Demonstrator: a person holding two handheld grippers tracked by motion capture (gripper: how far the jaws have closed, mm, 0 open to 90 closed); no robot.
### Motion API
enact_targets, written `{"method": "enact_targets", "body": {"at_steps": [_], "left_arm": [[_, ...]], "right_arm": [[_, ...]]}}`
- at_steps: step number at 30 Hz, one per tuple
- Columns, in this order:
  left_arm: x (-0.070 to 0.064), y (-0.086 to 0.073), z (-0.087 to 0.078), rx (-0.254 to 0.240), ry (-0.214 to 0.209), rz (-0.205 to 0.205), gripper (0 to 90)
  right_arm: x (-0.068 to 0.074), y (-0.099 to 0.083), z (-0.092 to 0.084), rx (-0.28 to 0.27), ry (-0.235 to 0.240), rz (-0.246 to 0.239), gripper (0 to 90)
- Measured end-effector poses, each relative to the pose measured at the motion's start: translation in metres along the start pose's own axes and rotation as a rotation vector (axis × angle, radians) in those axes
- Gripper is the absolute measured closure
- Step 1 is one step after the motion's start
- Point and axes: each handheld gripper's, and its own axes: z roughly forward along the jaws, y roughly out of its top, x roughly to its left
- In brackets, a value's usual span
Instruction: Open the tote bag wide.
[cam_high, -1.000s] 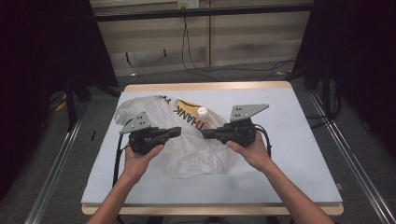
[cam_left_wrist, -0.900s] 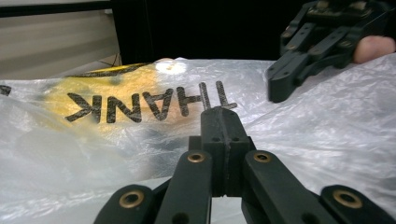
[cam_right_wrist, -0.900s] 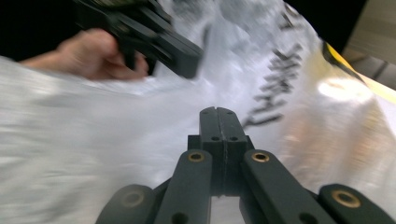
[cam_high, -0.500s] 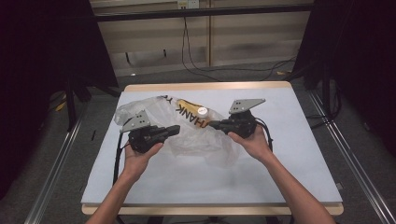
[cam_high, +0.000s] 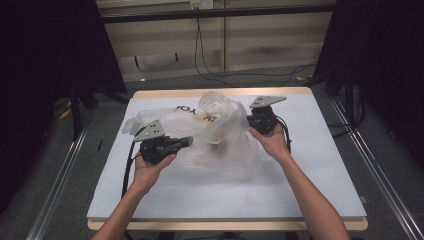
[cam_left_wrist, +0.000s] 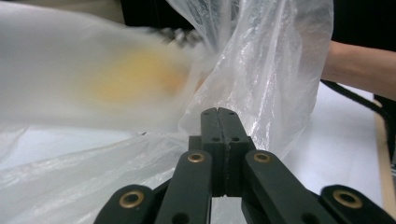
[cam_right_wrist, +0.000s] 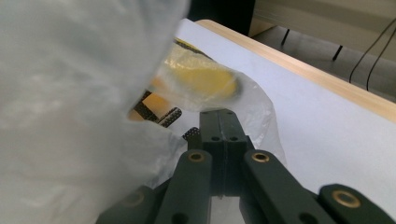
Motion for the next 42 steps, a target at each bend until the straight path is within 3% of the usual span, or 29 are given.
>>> {"method": "enact_targets", "body": {"at_steps": [2,12,19,25,30,33,35,38,40,41,42], "left_arm": [[0.003,-0.002,0.006,0.017,0.013,-0.007,90.0],[0.023,-0.013,0.041,0.097,0.035,-0.033,90.0],[0.026,-0.024,0.058,0.143,0.017,-0.041,90.0],[0.026,-0.038,0.074,0.246,0.021,-0.025,90.0],[0.027,-0.047,0.081,0.299,0.022,-0.013,90.0],[0.025,-0.051,0.084,0.329,0.021,-0.009,90.0],[0.025,-0.056,0.089,0.387,0.024,0.005,90.0],[0.024,-0.058,0.09,0.385,0.017,0.005,90.0],[0.025,-0.056,0.088,0.394,0.019,0.007,90.0],[0.024,-0.057,0.086,0.354,0.016,-0.006,90.0],[0.024,-0.055,0.083,0.355,0.013,0.001,90.0]], "right_arm": [[-0.006,-0.004,0.004,0.004,-0.005,0.025,90.0],[-0.024,-0.023,0.024,0.072,-0.033,0.055,90.0],[-0.024,-0.039,0.034,0.104,-0.013,0.075,90.0],[-0.026,-0.054,0.041,0.165,-0.021,0.08,90.0],[-0.028,-0.063,0.042,0.198,-0.028,0.086,90.0],[-0.027,-0.068,0.044,0.23,-0.041,0.064,90.0],[-0.028,-0.068,0.042,0.231,-0.044,0.084,90.0],[-0.028,-0.068,0.041,0.231,-0.046,0.082,90.0],[-0.028,-0.066,0.036,0.188,-0.037,0.105,90.0],[-0.029,-0.065,0.033,0.162,-0.034,0.113,90.0],[-0.029,-0.065,0.033,0.162,-0.034,0.113,90.0]]}}
